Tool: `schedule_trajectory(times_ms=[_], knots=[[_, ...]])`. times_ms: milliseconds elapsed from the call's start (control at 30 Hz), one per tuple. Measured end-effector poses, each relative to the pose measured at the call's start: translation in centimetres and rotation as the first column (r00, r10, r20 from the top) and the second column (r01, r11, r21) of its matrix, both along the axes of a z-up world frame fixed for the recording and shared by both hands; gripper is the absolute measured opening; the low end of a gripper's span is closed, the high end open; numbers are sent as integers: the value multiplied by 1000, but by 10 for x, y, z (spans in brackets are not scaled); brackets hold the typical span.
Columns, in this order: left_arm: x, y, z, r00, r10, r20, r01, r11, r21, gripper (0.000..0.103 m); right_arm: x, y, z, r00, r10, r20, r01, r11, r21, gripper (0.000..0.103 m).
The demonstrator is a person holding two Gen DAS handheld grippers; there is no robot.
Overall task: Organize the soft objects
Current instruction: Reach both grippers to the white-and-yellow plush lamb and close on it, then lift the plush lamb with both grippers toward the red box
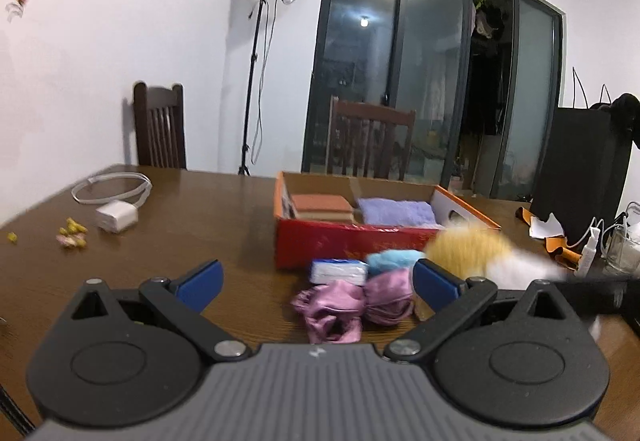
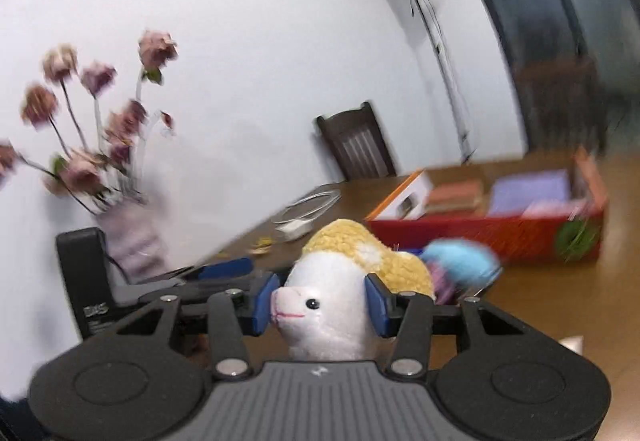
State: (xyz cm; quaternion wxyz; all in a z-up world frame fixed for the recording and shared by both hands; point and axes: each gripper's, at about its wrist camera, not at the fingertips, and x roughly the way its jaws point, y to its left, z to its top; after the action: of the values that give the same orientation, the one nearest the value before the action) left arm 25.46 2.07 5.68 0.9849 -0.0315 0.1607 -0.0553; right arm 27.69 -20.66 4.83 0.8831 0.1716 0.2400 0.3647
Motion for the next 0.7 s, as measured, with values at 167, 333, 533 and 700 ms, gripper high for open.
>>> schedule_trajectory(times_ms=[167,333,533,700], knots=[[-15,8,-2,1000,-28,-7,27,1000,-4,103,15,-13,-47,975,23,-219,10,989,149,47],[-11,-10,-21,992,-89,-86,87,996,-23,103,11,-48,-69,949,-87,-302,160,961,224,50],[10,-36,-37,966,-216,-144,204,975,-92,103,-6,-67,-66,935,-258,-244,282,957,69,55],[22,-39,-36,943,-283,-176,245,947,-207,102,-6,-51,-64,941,-278,-192,275,961,-43,46]])
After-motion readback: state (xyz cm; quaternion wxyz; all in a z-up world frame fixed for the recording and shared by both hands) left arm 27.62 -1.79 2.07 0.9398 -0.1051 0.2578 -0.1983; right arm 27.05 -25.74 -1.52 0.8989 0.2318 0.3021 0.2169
